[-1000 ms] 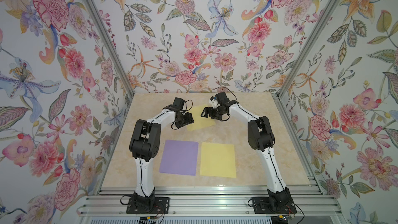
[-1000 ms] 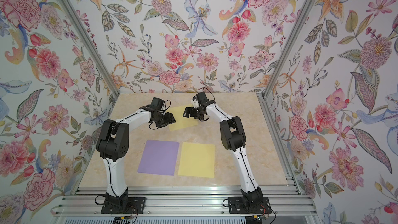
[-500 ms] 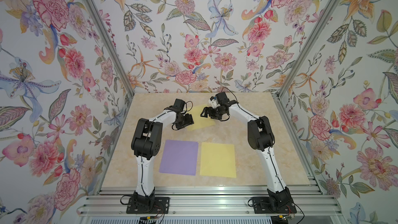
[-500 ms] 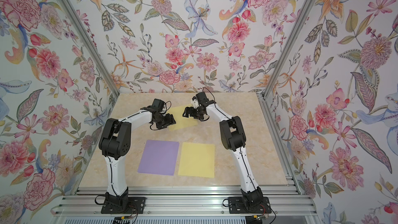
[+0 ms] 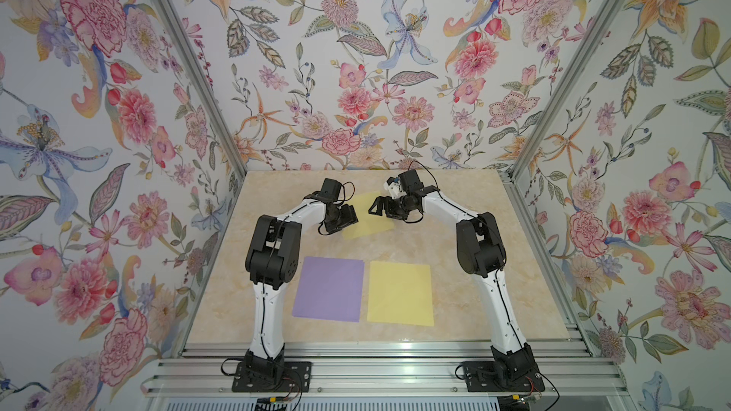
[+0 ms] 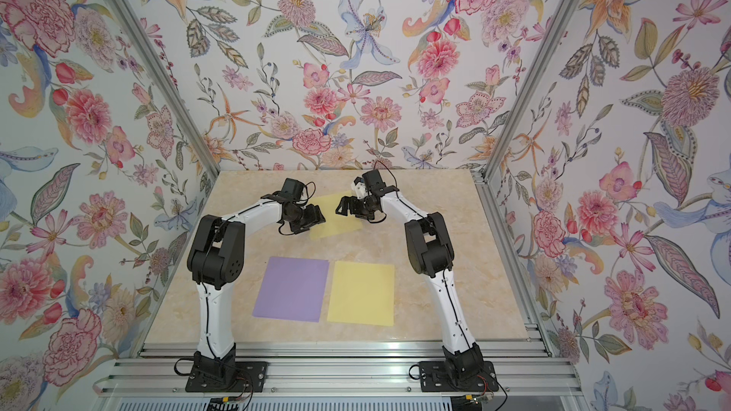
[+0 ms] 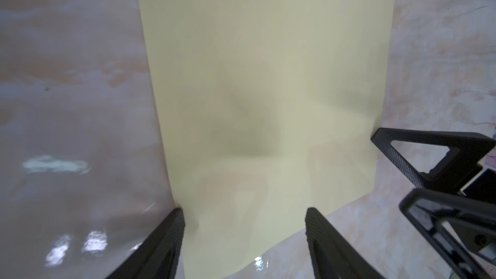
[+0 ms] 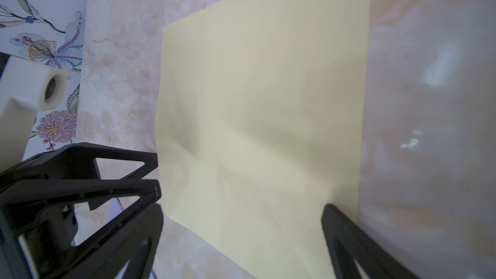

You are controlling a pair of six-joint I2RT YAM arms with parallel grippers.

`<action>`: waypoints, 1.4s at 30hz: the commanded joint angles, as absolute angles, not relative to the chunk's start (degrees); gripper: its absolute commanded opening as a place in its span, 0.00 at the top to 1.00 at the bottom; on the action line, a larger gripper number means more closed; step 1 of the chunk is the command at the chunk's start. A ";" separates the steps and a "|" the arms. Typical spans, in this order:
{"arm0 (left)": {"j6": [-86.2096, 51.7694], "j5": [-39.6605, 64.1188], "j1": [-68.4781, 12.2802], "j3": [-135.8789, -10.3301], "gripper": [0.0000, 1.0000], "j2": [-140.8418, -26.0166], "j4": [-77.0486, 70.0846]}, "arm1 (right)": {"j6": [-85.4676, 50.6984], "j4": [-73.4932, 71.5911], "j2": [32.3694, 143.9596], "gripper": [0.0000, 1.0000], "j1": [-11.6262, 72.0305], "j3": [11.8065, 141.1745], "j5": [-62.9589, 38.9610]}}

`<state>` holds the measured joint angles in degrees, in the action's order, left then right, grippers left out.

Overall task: Sort the scattered colored papers by color
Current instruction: Pick up the colored paper from the center of the board.

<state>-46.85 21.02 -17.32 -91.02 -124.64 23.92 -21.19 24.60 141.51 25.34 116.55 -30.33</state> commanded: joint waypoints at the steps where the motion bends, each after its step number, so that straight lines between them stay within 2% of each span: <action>1: -50.21 21.32 -18.53 -90.02 0.25 -129.87 24.52 | -21.52 26.06 141.02 0.04 25.05 113.02 -30.37; 6: -53.67 22.62 -18.92 -88.98 0.24 -130.80 21.05 | -21.50 24.84 139.69 0.04 24.62 110.23 -30.68; 12: -58.06 25.90 -17.90 -82.27 0.23 -128.76 4.02 | -21.45 24.07 138.85 0.04 24.44 108.38 -30.89; 27: -50.65 37.09 -11.71 -95.12 0.18 -137.10 0.09 | -21.25 22.94 137.17 0.05 25.16 105.74 -31.11; 36: -48.05 41.03 -10.10 -99.23 0.38 -139.45 4.32 | -20.82 23.20 136.81 0.05 25.12 105.38 -31.20; 40: -45.40 43.19 -9.83 -99.25 0.57 -139.83 7.67 | -20.63 23.25 137.03 0.05 25.14 105.47 -31.25; 42: -43.66 44.82 -9.69 -100.05 0.60 -140.18 9.94 | -20.67 23.29 137.14 0.05 25.16 105.53 -31.33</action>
